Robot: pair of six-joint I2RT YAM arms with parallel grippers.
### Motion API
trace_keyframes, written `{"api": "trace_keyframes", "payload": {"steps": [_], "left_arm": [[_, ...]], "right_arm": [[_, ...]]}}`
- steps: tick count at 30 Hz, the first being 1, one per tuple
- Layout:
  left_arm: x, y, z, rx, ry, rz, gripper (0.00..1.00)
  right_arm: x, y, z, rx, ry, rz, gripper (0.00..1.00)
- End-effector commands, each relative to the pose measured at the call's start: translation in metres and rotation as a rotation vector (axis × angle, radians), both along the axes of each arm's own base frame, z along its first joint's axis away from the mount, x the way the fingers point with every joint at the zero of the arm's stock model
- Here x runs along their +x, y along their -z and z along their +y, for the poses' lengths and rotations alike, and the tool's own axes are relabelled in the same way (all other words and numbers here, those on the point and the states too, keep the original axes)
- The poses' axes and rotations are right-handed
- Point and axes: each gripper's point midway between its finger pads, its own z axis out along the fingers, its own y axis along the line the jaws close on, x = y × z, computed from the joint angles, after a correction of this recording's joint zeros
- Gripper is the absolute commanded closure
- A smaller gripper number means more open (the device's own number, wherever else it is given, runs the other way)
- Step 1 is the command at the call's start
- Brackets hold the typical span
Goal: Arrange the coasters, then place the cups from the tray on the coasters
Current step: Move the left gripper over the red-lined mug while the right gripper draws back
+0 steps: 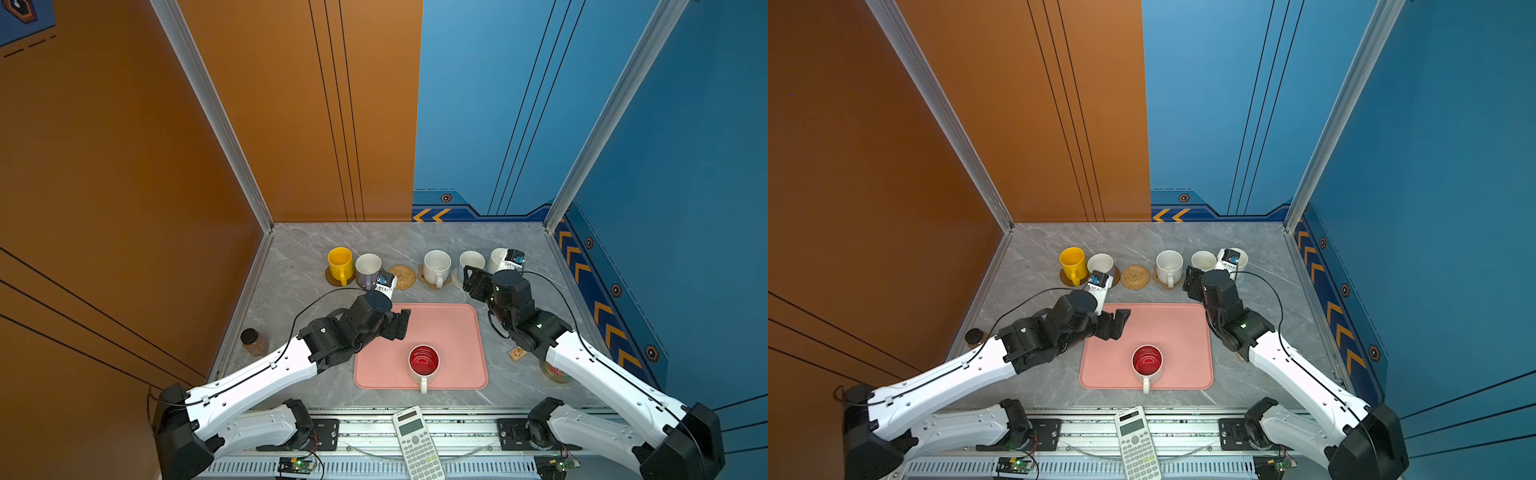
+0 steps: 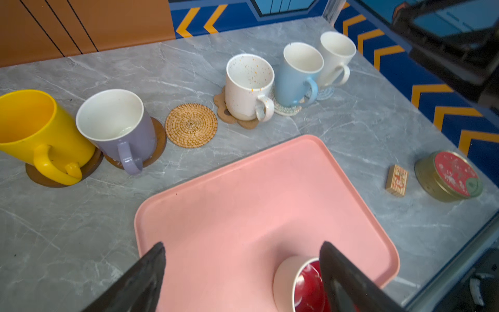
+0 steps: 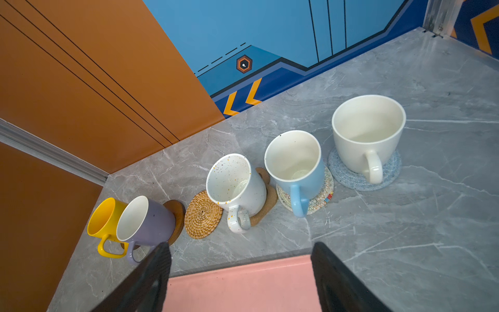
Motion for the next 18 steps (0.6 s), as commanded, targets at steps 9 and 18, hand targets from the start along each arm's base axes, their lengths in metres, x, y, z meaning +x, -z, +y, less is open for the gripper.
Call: {"api": "trace_keyframes", "payload": {"steps": [9, 18], "left_arm": [[-0.071, 0.032, 0.01, 0.158, -0.002, 0.132, 0.18], [-0.093, 0.052, -0.01, 0.195, -0.007, 0.165, 0.18]], "right_arm": [[-0.013, -0.003, -0.013, -0.019, 0.016, 0.088, 0.19], [-0.026, 0.002, -0.028, -0.01, 0.061, 0.088, 0.2]]}}
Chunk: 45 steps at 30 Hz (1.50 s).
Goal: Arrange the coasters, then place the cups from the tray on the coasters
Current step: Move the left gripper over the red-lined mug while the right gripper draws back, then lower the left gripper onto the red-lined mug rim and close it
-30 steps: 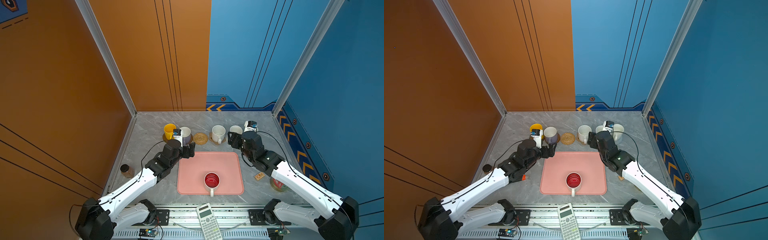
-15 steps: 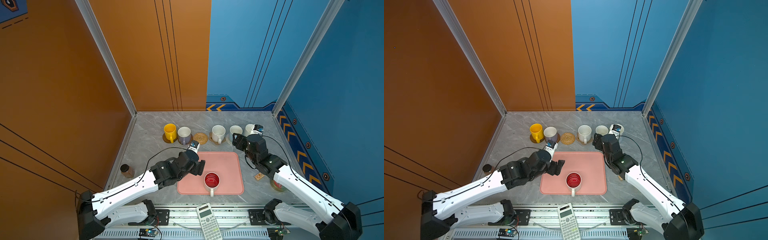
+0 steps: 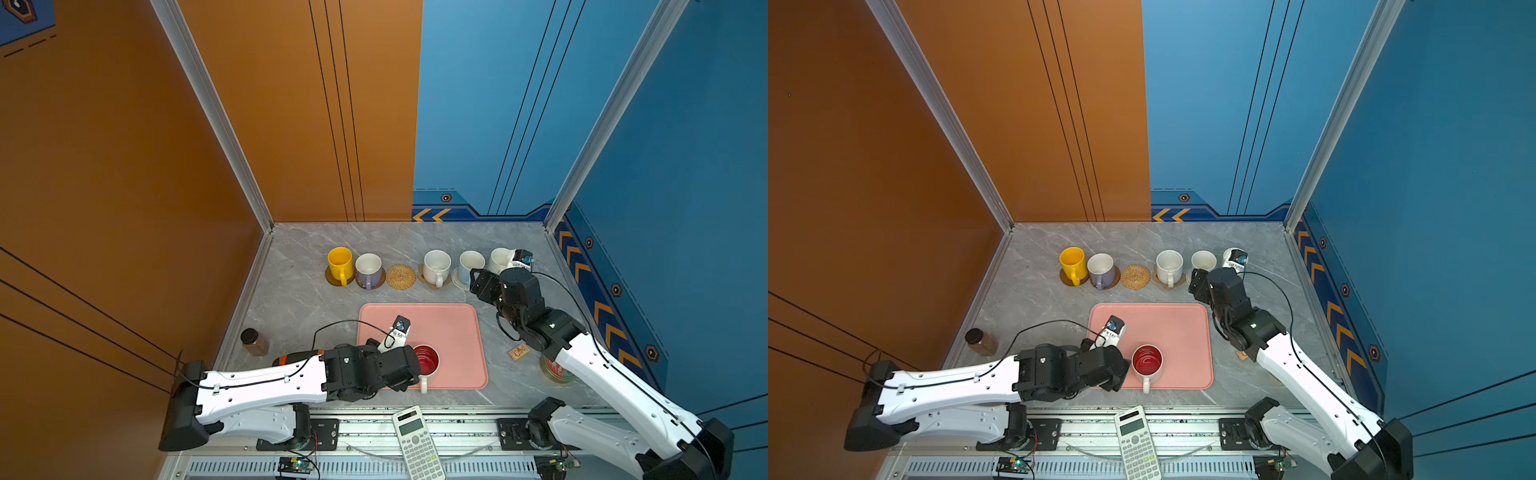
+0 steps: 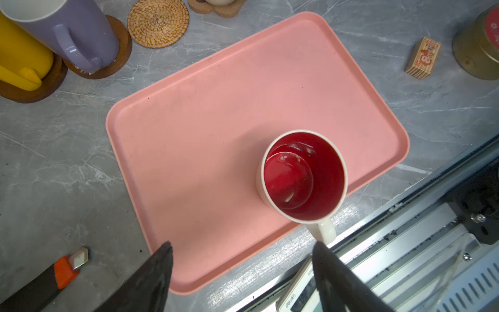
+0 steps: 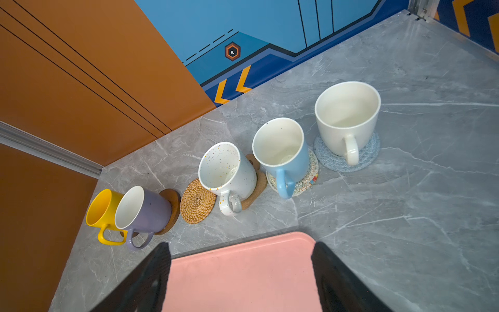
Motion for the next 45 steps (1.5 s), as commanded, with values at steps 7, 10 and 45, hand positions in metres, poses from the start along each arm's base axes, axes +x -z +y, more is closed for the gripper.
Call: {"api": "trace_keyframes", "payload": {"steps": [7, 10, 45], "left_arm": [[-0.006, 0.003, -0.013, 0.002, -0.074, 0.023, 0.18], [-0.009, 0.008, -0.013, -0.015, -0.116, 0.053, 0.18], [-0.047, 0.069, -0.069, 0.092, -0.15, 0.228, 0.18]], "right_arm": [[-0.021, 0.013, -0.027, 0.004, 0.08, 0.002, 0.2], [-0.026, 0.013, -0.033, 0.002, 0.096, -0.015, 0.2], [-0.019, 0.034, -0.041, 0.012, 0.104, 0.037, 0.19]]}}
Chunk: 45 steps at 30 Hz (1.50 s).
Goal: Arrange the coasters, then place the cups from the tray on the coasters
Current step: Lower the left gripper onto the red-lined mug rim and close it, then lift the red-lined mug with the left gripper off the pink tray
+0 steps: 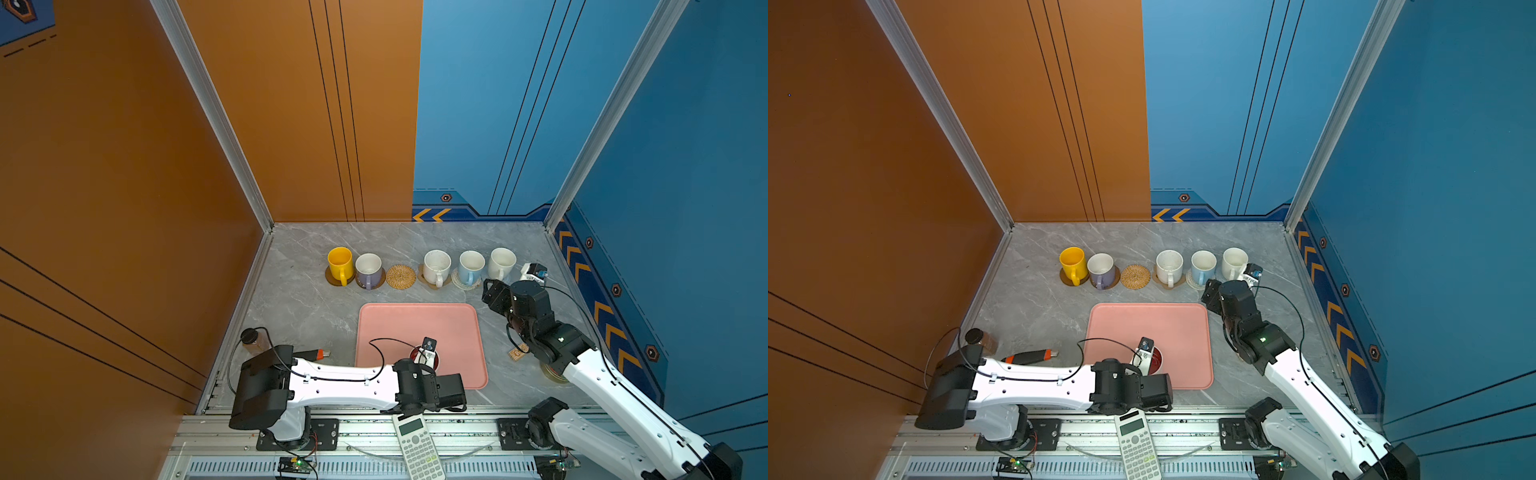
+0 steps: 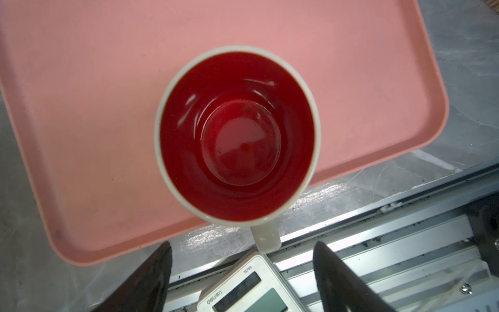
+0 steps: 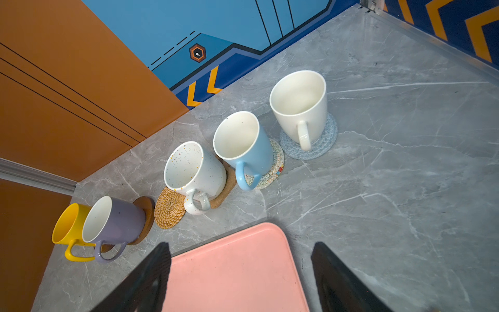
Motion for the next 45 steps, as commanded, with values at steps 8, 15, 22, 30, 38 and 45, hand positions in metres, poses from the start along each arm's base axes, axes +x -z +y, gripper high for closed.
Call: {"api": "trace_keyframes", "payload": {"steps": [8, 15, 22, 30, 38, 45], "left_arm": [[-0.004, 0.007, -0.01, 0.027, -0.009, 0.019, 0.27], [0.005, 0.018, -0.004, 0.053, -0.046, 0.039, 0.32], [0.013, 0.025, -0.004, 0.078, -0.054, 0.047, 0.38], [0.019, 0.029, -0.005, 0.096, -0.056, 0.048, 0.45], [0.022, 0.032, -0.001, 0.106, -0.07, 0.052, 0.53], [0.023, 0.035, 0.001, 0.113, -0.079, 0.055, 0.6]], "right_arm": [[-0.005, 0.008, -0.008, 0.021, 0.014, 0.011, 0.19], [-0.003, 0.012, -0.011, 0.022, 0.022, 0.023, 0.19], [-0.003, 0.017, -0.017, 0.029, 0.035, 0.036, 0.19], [-0.001, 0.021, -0.017, 0.038, 0.034, 0.041, 0.19], [0.001, 0.025, -0.015, 0.045, 0.029, 0.055, 0.19], [0.002, 0.028, -0.016, 0.045, 0.029, 0.063, 0.19]]}}
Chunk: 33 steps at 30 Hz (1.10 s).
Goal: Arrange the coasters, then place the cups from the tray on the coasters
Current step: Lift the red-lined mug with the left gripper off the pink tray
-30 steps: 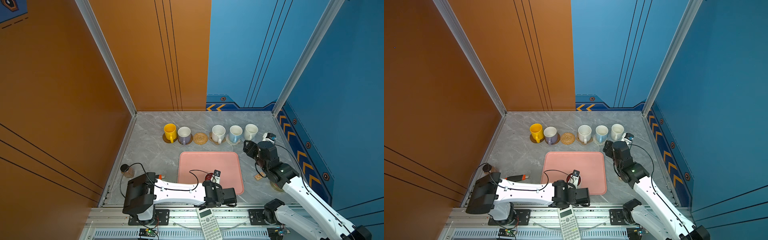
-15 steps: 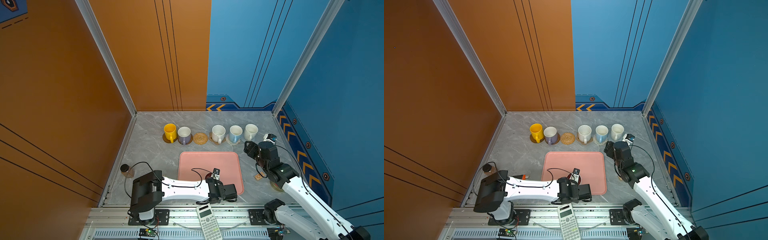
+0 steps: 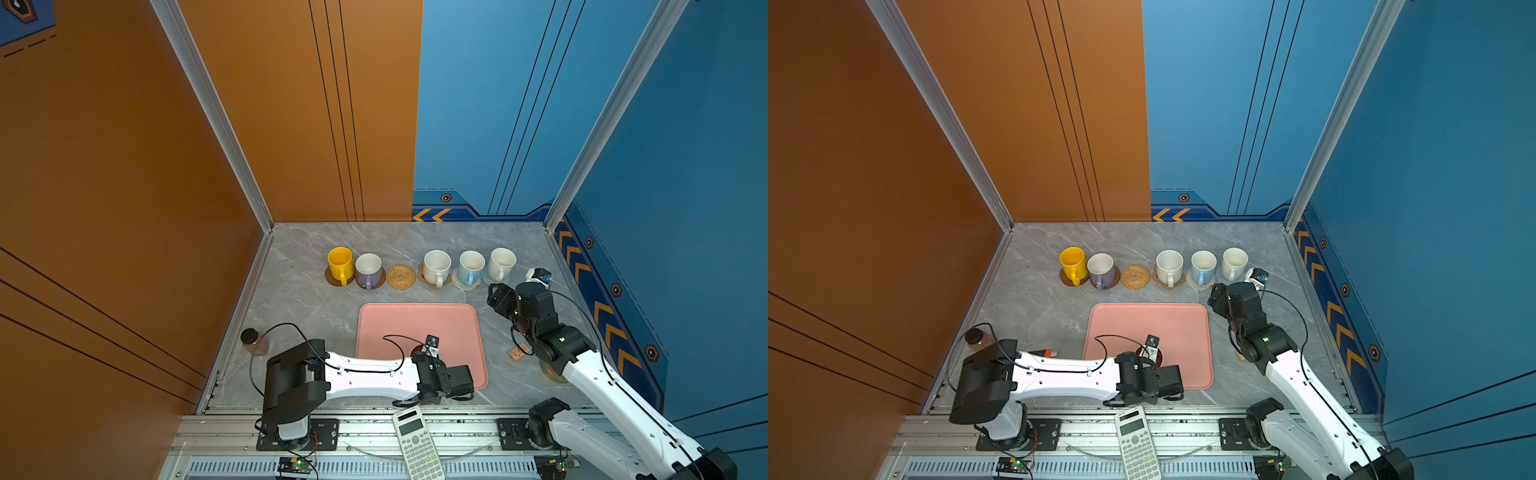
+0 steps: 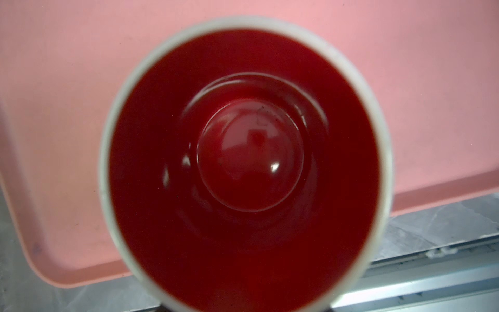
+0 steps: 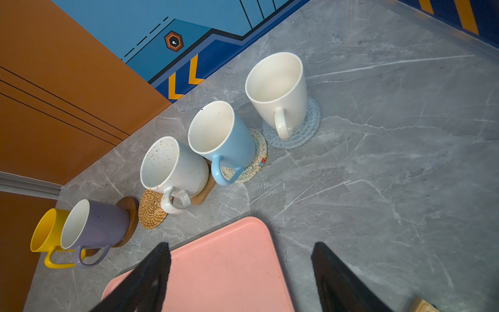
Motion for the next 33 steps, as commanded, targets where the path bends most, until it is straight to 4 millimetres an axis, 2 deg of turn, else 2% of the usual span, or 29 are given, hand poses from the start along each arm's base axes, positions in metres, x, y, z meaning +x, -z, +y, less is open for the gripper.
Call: {"api": "trace_keyframes", "payload": {"steps": [1, 16, 21, 26, 33], "left_arm": [[0.0029, 0.0044, 0.004, 0.026, -0.011, 0.012, 0.6], [0.0033, 0.0075, 0.0037, 0.034, -0.011, 0.021, 0.72], [0.0034, 0.0089, 0.0033, 0.034, -0.01, 0.027, 0.81], [0.0038, 0.0101, 0.0033, 0.033, -0.011, 0.033, 0.99], [0.0037, 0.0067, 0.0036, 0.024, -0.011, 0.021, 1.0]], "right_arm": [[0.0016, 0.0033, 0.0003, 0.02, 0.006, 0.001, 0.19], [0.0033, 0.0067, 0.0009, 0.024, 0.003, 0.011, 0.19], [0.003, 0.0068, 0.0002, 0.025, 0.004, 0.012, 0.19], [0.0025, 0.0072, -0.0014, 0.026, 0.009, 0.011, 0.19], [0.0032, 0.0079, -0.001, 0.027, 0.007, 0.015, 0.19]]}}
